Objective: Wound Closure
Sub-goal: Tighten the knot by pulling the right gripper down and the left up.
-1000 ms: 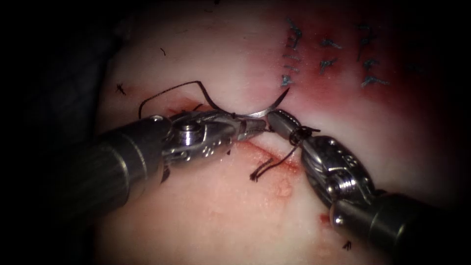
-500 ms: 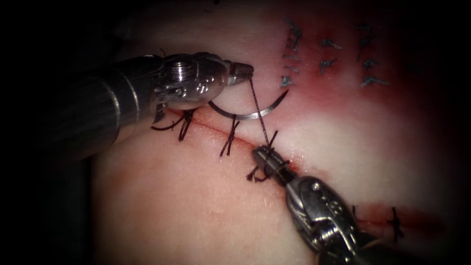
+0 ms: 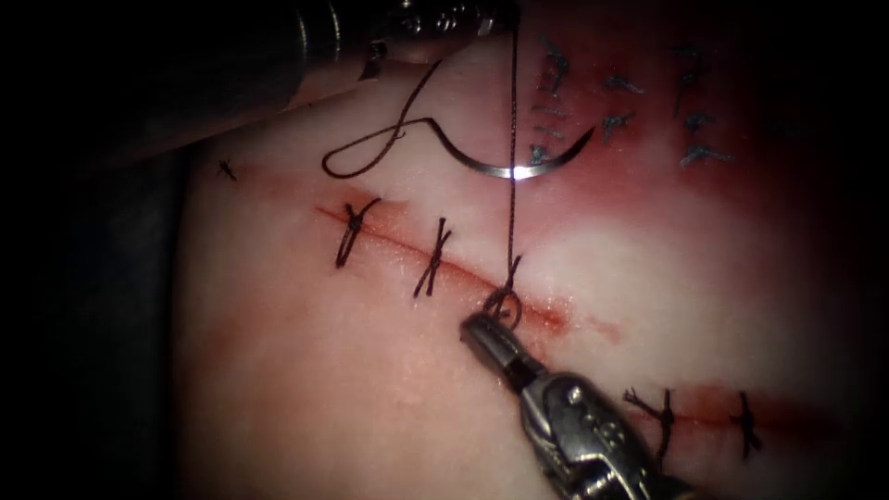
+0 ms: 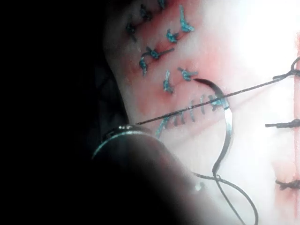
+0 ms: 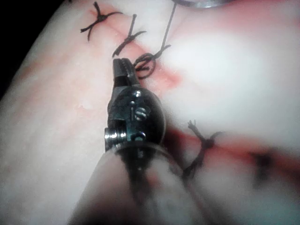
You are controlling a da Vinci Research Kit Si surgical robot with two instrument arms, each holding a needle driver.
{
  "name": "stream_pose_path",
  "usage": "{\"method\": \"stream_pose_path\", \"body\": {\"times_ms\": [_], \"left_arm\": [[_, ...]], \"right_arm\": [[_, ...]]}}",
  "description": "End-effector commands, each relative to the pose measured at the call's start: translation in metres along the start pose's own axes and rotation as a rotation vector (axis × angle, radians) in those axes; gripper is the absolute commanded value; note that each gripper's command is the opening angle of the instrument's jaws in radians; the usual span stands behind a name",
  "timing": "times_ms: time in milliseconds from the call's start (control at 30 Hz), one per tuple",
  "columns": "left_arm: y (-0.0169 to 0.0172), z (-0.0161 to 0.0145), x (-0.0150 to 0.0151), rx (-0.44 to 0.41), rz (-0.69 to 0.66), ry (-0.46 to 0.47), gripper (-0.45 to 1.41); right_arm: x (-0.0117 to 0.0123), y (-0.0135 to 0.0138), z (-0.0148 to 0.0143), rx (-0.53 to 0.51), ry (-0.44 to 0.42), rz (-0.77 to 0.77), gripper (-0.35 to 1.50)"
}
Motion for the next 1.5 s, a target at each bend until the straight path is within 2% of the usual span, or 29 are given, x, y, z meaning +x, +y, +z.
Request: {"method": "stream_pose_path", "body": {"times_ms": [33,300,567,800,900,1300,1500], "left_arm": [[-0.0011,0.0009,0.0003,0.009,0.008,-0.002,-0.35],[-0.0031,0.0022,-0.0012,0.058,-0.005,-0.014,-0.35],[-0.0051,0.003,-0.0019,0.166,-0.048,-0.012,-0.35],[-0.0061,0.0042,-0.0014,0.182,-0.063,-0.007,-0.35],[-0.007,0.0051,-0.0013,0.189,-0.073,-0.01,-0.35],[-0.0083,0.0081,-0.0018,0.22,-0.079,-0.003,-0.35],[-0.0089,0.0091,-0.0024,0.232,-0.082,-0.005,-0.35]], "right_arm": [[-0.0004,-0.0004,0.0004,0.005,0.002,-0.001,-0.35],[-0.0003,-0.0015,-0.001,0.025,0.003,-0.015,-0.35],[-0.0006,-0.0025,-0.0022,0.035,0.008,-0.028,-0.35],[-0.0012,-0.0031,-0.0028,0.04,0.016,-0.036,-0.35],[-0.0024,-0.0033,-0.0031,0.04,0.01,-0.045,-0.35],[-0.0027,-0.0021,-0.0027,0.038,0.006,-0.05,-0.35],[-0.0041,-0.0024,-0.0034,0.041,-0.012,-0.067,-0.35]]}}
